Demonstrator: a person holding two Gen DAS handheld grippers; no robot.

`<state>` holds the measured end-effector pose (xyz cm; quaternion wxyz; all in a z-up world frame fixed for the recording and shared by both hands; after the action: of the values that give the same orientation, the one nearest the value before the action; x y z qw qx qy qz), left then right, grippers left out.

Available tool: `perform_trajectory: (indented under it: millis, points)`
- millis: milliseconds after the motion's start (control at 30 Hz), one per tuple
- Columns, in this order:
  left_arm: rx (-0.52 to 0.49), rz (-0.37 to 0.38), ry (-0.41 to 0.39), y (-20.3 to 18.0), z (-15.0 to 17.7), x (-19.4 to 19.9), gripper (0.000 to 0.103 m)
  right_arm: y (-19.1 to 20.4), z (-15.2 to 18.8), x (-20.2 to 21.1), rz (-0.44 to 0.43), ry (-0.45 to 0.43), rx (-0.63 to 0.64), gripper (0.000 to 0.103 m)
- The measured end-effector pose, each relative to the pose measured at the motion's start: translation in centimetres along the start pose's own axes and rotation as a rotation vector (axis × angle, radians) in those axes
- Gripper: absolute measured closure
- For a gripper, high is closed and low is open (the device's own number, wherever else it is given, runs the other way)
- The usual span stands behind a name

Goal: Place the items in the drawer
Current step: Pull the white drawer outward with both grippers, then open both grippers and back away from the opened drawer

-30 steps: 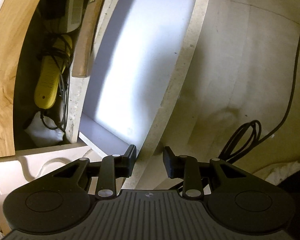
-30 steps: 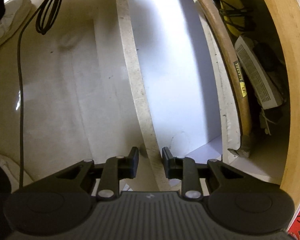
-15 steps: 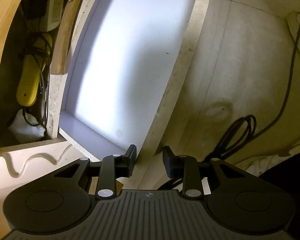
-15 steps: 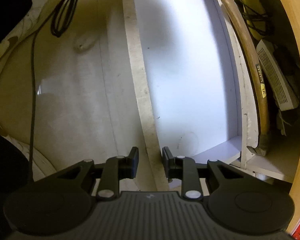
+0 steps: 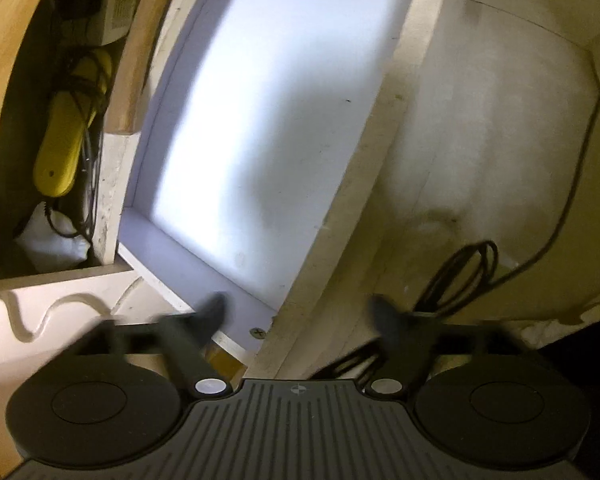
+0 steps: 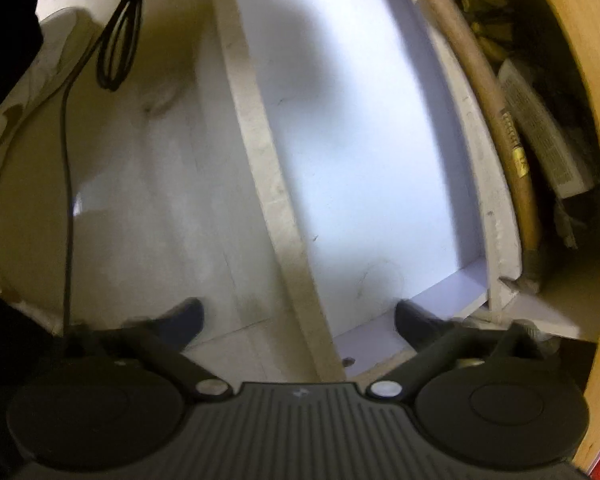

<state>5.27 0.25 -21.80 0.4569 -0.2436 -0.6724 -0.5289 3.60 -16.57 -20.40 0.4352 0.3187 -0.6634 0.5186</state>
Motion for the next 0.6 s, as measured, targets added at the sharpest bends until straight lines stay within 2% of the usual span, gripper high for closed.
perform_trajectory:
  millis: [200, 400, 600]
  points:
    - [0.021, -0.019, -0.024, 0.3, -0.4, 0.4, 0.013, 0.5, 0.0, -2.3, 0.006, -0.007, -0.023, 0.000]
    - [0.063, 0.013, -0.052, -0.3, -1.3, 1.2, 0.013, 0.2, 0.3, -4.4, 0.016, -0.011, -0.100, 0.000]
    - [0.258, 0.035, -0.049, 0.5, -2.2, 2.2, 0.013, -0.8, 0.1, -5.4, -0.006, -0.036, -0.303, 0.000]
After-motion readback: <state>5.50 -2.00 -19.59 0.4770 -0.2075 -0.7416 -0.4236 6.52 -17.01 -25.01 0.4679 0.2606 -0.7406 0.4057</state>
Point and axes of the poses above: each gripper's, at about its wrist camera, not at the fingertips, and x roughly against the way its jaws point, y to its left, z to its underside, the point moved 9 cm from there along -x, roughly the way its jaws point, and after that the axes turned 7 degrees about -y, right-handed, at the moved point
